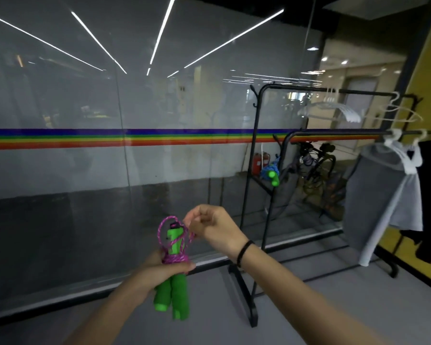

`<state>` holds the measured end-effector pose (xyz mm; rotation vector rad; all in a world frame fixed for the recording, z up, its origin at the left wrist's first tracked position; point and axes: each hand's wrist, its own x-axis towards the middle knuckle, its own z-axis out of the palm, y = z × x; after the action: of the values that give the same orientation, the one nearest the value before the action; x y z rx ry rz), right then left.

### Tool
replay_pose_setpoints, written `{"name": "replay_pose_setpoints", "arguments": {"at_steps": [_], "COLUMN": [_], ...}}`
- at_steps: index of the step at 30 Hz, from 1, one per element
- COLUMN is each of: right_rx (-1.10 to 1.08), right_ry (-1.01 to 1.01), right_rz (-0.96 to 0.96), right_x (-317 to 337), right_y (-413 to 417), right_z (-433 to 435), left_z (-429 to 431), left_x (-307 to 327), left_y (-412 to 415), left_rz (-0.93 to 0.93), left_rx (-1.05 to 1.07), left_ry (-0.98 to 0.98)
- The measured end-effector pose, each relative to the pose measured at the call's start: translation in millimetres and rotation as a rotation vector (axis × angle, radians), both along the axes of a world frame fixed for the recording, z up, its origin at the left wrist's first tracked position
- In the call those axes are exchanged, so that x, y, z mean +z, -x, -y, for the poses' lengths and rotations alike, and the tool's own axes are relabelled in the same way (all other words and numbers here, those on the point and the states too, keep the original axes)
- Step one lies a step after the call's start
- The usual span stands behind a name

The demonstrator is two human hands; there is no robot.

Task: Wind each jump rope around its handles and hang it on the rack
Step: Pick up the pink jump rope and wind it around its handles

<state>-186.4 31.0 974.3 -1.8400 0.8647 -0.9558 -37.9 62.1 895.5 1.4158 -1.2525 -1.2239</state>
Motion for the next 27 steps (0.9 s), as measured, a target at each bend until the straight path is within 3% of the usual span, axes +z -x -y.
{"name": "replay_pose_setpoints", "arguments": {"at_steps": [2, 6, 19, 27], "right_rx": [-0.026, -0.108, -0.175, -0.296], "right_ry": [0.000, -0.054, -0.072, 0.031], "right_rz": [-0.049, -0.115, -0.105, -0.128], "right_x": [-3.1, -9.3, -4.7, 10.9], "right_y": [-2.2, 1.6, 64.5, 128.7], "right_z": [7.3, 24.2, 118.6, 241.4], "left_z": [10.8, 30.2, 127.5, 264.7], "left_x": [3.2, 9.5, 40.9, 53.8], "left_y": [2.6, 5.9, 61.8, 122.0], "left_rz": [-0.045, -0.071, 0.049, 0.030], "left_rx": [-0.024, 0.154, -0.126, -0.093], "left_ry": [0.084, 0.175, 0.290, 0.349]}}
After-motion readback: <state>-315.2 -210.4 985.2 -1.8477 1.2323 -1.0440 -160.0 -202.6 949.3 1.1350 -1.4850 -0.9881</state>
